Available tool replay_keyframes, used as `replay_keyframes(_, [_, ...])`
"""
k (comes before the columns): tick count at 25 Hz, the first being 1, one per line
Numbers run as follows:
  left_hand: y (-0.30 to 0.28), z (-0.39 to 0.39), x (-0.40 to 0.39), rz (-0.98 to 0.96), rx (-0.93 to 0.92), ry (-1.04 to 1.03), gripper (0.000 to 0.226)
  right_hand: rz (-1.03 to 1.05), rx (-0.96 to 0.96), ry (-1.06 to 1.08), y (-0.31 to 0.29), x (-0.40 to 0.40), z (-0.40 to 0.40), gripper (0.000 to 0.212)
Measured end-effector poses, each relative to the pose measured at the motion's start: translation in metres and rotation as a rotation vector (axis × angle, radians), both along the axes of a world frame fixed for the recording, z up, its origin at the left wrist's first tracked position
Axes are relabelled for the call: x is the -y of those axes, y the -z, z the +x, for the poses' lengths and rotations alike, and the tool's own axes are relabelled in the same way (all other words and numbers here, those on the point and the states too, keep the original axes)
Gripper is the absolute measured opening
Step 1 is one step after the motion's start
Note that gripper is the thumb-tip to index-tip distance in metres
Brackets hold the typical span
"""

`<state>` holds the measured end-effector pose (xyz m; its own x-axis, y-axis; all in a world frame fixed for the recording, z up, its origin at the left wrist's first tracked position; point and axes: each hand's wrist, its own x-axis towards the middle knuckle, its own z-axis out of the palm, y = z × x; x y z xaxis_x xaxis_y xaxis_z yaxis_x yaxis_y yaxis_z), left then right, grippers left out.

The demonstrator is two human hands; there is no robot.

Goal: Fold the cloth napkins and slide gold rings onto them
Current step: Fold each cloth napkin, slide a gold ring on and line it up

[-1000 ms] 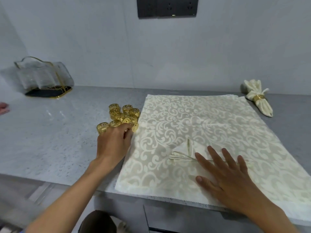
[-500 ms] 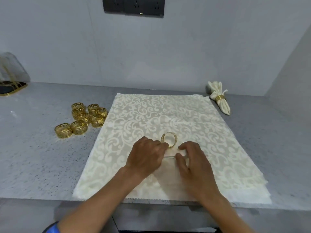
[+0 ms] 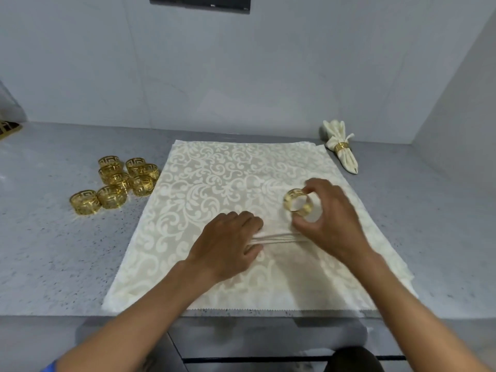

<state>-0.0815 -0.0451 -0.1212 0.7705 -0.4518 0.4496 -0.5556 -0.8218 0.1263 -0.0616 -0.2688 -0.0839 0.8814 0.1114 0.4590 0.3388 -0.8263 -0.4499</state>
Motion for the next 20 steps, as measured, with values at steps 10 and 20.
replay_keyframes(10, [-0.011, 0.013, 0.005, 0.13, -0.065, -0.013, 0.01, -0.232, -0.314, -0.173, -0.006, 0.07, -0.013, 0.037])
replay_keyframes(20, [-0.015, 0.021, 0.0, 0.218, -0.053, 0.021, 0.031, -0.07, -0.411, -0.307, 0.002, 0.014, 0.013, 0.037])
